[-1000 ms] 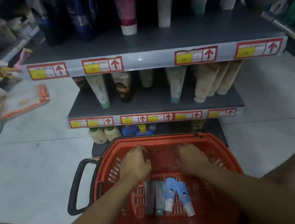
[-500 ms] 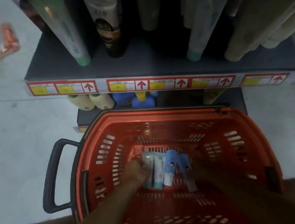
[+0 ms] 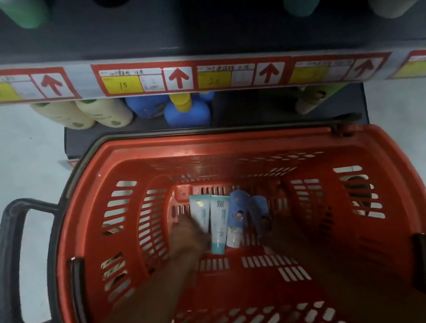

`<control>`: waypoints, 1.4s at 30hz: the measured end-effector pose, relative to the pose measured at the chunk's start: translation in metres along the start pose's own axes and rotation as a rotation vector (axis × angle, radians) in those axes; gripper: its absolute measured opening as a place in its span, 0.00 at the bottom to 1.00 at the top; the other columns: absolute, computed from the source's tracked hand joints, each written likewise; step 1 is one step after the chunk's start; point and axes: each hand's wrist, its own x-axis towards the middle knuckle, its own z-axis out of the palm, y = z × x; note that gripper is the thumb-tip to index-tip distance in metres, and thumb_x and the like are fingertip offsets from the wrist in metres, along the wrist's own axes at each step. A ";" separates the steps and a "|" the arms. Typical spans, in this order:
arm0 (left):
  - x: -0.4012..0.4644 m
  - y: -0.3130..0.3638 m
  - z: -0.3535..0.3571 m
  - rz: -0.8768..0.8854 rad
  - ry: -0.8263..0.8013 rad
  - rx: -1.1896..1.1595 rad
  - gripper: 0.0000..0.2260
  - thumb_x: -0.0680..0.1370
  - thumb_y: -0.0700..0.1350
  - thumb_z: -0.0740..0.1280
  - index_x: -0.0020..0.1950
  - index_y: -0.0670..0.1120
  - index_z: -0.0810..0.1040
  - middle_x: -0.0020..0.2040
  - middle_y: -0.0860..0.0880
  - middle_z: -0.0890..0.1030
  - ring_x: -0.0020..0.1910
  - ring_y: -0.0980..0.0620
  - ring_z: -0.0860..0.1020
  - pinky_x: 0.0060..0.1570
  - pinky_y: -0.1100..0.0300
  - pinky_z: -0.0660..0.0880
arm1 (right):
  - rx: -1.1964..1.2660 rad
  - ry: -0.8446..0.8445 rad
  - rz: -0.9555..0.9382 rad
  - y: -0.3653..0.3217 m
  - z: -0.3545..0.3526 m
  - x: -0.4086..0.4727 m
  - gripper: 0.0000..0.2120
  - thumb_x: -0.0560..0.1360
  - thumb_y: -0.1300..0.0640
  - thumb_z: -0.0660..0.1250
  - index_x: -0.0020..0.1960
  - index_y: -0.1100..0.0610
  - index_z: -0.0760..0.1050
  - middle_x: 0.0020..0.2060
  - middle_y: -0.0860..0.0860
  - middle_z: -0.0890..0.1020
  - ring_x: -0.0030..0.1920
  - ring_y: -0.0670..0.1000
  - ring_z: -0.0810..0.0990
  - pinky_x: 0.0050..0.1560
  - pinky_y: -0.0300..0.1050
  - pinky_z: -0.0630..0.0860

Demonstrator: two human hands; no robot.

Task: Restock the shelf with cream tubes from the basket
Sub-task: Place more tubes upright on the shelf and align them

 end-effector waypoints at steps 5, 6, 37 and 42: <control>-0.003 0.008 -0.006 0.015 0.021 0.030 0.14 0.80 0.48 0.73 0.60 0.44 0.74 0.49 0.50 0.78 0.45 0.53 0.76 0.29 0.68 0.66 | -0.060 -0.033 -0.007 0.003 0.007 0.008 0.22 0.84 0.52 0.63 0.76 0.59 0.70 0.74 0.58 0.74 0.74 0.58 0.72 0.74 0.52 0.68; -0.003 0.010 -0.008 0.020 0.023 0.039 0.16 0.80 0.49 0.74 0.61 0.43 0.74 0.51 0.49 0.78 0.46 0.52 0.77 0.32 0.68 0.68 | -0.043 -0.040 -0.006 0.003 0.007 0.010 0.23 0.84 0.52 0.63 0.76 0.60 0.70 0.74 0.58 0.73 0.74 0.59 0.72 0.74 0.52 0.68; -0.198 0.078 -0.112 0.520 0.506 -0.222 0.22 0.67 0.54 0.78 0.54 0.49 0.72 0.48 0.50 0.81 0.47 0.46 0.82 0.41 0.55 0.76 | 0.278 0.573 -0.215 0.004 -0.114 -0.153 0.28 0.62 0.35 0.71 0.54 0.52 0.77 0.47 0.51 0.85 0.45 0.52 0.85 0.44 0.49 0.83; -0.246 0.103 -0.134 0.632 0.584 -0.259 0.22 0.69 0.53 0.80 0.55 0.52 0.72 0.49 0.53 0.81 0.48 0.51 0.82 0.38 0.59 0.75 | 0.328 0.778 -0.284 0.007 -0.146 -0.210 0.11 0.67 0.49 0.72 0.40 0.52 0.72 0.35 0.47 0.80 0.33 0.47 0.79 0.27 0.43 0.72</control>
